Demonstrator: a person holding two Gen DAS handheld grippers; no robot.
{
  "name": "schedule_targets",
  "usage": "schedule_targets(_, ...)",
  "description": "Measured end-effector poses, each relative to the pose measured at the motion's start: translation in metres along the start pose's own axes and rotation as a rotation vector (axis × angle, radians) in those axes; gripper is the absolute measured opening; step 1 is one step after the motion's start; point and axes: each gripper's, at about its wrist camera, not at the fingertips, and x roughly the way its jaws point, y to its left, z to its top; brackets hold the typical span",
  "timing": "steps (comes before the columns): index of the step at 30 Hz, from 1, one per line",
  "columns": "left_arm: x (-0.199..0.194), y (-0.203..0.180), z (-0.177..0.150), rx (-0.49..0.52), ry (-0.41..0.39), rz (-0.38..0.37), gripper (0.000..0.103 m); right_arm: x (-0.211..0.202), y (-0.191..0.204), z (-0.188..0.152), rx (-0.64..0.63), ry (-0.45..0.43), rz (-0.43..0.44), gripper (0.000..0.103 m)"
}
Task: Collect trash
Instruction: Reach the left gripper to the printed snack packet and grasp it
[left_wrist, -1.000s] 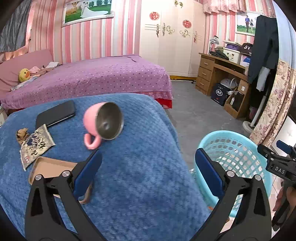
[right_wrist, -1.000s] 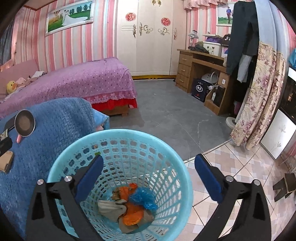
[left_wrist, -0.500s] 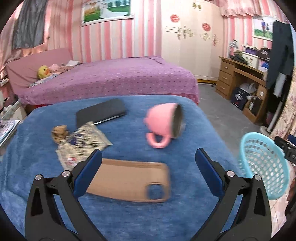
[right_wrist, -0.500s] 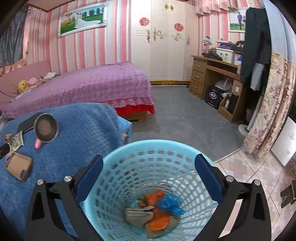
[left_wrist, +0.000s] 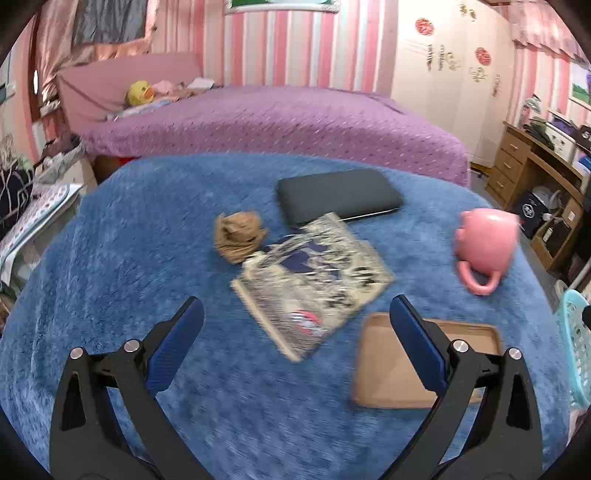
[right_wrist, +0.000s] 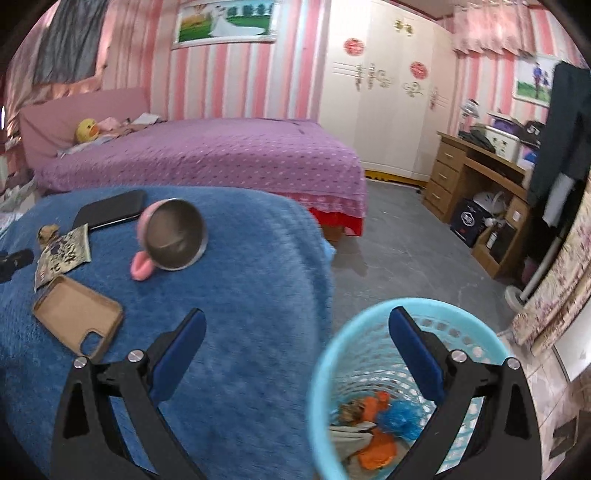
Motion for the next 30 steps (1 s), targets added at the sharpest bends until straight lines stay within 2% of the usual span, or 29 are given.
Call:
schedule_targets(3, 0.019, 0.015, 0.000, -0.022, 0.053, 0.014, 0.097, 0.008, 0.018, 0.003, -0.011, 0.022, 0.034, 0.097)
schedule_targets(6, 0.035, 0.024, 0.001, -0.055, 0.105, -0.005, 0.097, 0.016, 0.030, 0.004, -0.032, 0.039, 0.035, 0.097)
schedule_targets(11, 0.055, 0.025, 0.009, -0.059, 0.134, -0.012, 0.096, 0.032, 0.025, 0.009, 0.031, 0.077, 0.067, 0.097)
schedule_targets(17, 0.078, 0.011, 0.014, -0.008, 0.187, 0.013, 0.084, 0.047, 0.017, 0.007, 0.123, 0.108, 0.097, 0.097)
schedule_targets(19, 0.077, 0.007, 0.015, 0.011, 0.181, -0.003, 0.074, 0.050, 0.022, 0.006, 0.110, 0.109, 0.089, 0.097)
schedule_targets(22, 0.074, 0.006, 0.014, 0.020, 0.170, -0.010, 0.059, 0.043, 0.033, 0.009, 0.079, 0.064, 0.072, 0.097)
schedule_targets(24, 0.071, 0.008, 0.013, 0.022, 0.160, -0.032, 0.032, 0.040, 0.040, 0.012, 0.064, 0.047, 0.070, 0.097)
schedule_targets(26, 0.068, 0.011, 0.013, 0.025, 0.154, -0.033, 0.024, 0.039, 0.048, 0.012, 0.053, 0.040, 0.072, 0.097)
schedule_targets(30, 0.057, 0.019, 0.012, 0.002, 0.135, -0.132, 0.010, 0.036, 0.068, 0.012, 0.012, 0.034, 0.078, 0.097)
